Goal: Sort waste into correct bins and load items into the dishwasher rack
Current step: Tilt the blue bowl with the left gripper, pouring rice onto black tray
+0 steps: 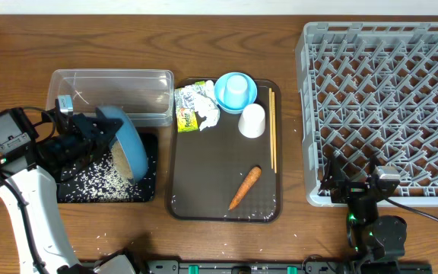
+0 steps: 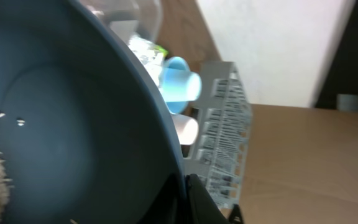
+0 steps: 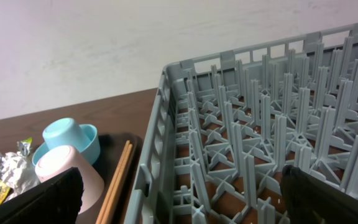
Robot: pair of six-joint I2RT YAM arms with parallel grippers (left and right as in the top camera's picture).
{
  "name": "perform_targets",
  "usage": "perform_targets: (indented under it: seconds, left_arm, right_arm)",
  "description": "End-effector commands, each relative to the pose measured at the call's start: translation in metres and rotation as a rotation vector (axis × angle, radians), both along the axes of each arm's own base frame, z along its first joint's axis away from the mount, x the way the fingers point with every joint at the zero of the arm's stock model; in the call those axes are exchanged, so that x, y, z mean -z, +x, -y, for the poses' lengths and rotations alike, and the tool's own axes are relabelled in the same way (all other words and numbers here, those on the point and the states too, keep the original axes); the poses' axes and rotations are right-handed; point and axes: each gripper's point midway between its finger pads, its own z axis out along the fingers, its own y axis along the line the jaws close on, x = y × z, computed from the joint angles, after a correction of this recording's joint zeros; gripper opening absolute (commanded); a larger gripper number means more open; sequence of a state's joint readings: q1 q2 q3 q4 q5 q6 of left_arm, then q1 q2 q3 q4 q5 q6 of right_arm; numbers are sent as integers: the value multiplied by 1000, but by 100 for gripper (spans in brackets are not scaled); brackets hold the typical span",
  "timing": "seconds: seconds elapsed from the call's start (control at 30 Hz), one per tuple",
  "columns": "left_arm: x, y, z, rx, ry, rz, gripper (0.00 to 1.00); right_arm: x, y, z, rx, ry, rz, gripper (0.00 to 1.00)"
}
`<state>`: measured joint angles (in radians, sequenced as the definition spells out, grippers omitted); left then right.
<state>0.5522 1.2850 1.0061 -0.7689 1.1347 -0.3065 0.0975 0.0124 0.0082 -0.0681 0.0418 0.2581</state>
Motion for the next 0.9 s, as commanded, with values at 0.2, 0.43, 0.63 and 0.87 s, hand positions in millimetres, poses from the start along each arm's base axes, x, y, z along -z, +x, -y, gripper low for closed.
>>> perform_targets:
  seconds: [0.2,0.43,0.63,0.87]
  left_arm:
    - [-21,1,5,46,-45,99,6]
    - [-24,4,-15,-20,-43,111,6]
    - [-29,0,-27,-52,-67,136,6]
    - [-36,-4,-22,-26,-113,160,6]
  right_arm:
    - [1,0,0,1,-13,0,99]
    - [1,0,0,1,-13,0,99]
    - [1,0,0,1,-13,0,99]
    - [1,0,0,1,-13,0,99]
